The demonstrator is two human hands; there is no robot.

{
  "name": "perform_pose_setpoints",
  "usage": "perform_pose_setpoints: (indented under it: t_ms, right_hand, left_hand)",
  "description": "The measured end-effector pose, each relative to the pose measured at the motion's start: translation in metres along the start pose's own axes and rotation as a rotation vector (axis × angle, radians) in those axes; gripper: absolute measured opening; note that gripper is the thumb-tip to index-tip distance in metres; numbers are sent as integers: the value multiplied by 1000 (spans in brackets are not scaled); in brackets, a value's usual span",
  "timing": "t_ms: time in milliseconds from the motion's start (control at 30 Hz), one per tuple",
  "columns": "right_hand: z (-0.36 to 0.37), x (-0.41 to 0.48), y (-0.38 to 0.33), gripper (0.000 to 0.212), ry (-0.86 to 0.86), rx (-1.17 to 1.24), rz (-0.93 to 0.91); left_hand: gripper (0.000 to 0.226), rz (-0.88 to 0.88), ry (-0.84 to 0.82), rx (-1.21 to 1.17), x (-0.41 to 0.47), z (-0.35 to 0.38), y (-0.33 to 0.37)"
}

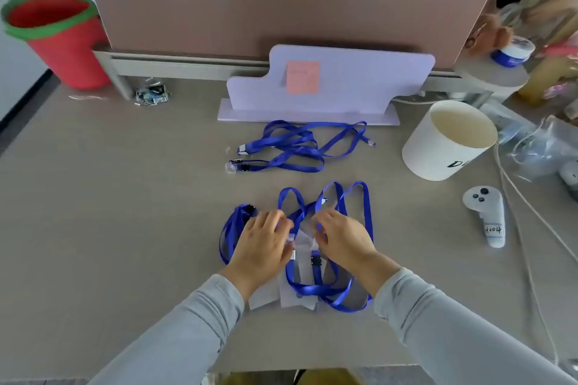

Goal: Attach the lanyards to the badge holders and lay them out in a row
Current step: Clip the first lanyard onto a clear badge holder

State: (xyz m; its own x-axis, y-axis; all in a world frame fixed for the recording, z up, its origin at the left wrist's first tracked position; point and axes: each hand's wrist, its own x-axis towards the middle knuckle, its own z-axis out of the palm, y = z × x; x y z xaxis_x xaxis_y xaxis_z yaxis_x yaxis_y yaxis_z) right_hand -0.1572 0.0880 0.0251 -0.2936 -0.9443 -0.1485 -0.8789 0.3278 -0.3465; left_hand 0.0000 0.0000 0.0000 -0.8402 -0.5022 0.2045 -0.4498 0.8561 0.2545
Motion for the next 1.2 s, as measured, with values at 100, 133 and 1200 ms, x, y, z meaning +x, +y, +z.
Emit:
perform_pose_setpoints:
  t_ms: [100, 133, 1200]
  right_hand:
    - [14, -8, -2, 18, -100, -16, 32]
    - [19, -10, -3, 20, -135, -22, 56]
    - [-12, 21, 29, 18, 433, 543, -96]
  left_hand:
    - [27, 98, -53, 34, -10, 14, 4]
    - [26, 115, -79, 60, -14, 16, 6]
    - [31, -154, 18, -595, 59, 19, -9]
